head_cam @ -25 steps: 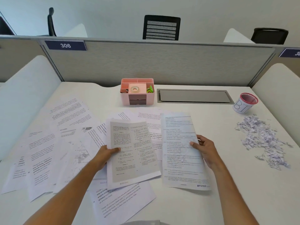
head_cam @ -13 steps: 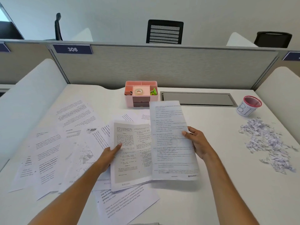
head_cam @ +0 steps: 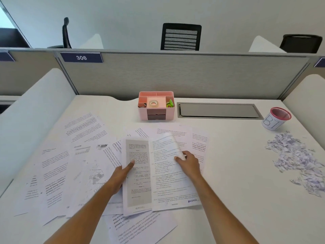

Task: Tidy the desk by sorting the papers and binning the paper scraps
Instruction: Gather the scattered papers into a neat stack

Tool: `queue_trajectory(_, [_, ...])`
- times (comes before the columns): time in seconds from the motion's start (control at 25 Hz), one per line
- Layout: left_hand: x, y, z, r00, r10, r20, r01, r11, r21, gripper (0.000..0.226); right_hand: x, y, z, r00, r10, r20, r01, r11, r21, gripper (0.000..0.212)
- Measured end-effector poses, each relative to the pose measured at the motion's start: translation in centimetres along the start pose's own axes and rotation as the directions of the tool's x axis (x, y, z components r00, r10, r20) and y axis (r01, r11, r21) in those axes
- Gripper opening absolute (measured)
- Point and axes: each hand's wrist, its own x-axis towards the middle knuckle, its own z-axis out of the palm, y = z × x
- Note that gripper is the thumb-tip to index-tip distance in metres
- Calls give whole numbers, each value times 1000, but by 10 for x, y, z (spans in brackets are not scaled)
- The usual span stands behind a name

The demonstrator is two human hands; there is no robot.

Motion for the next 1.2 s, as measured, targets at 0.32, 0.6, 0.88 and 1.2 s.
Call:
queue_trajectory(0.32, [5, -6, -5, 1000, -14, -9, 14, 1000, -17, 49, 0, -12, 37, 997, -74, -2, 72, 981, -178, 70])
queue_trajectory(0.6, [9, -6, -5, 998, -58, -35, 57, 998, -21, 43, 8, 12, 7, 948, 132, -291, -259, 851, -456, 92])
queue_trajectory(0.88, [10, -6, 0, 993, -54, -102, 51, 998, -25, 32, 3, 12, 19, 969, 87, -233, -205, 811, -548, 92])
queue_trajectory(1.2, [10, -7, -1, 992, -64, -111, 64, 998, -8, 40, -1, 7, 8, 980, 18, -200, -114, 871, -478, 79])
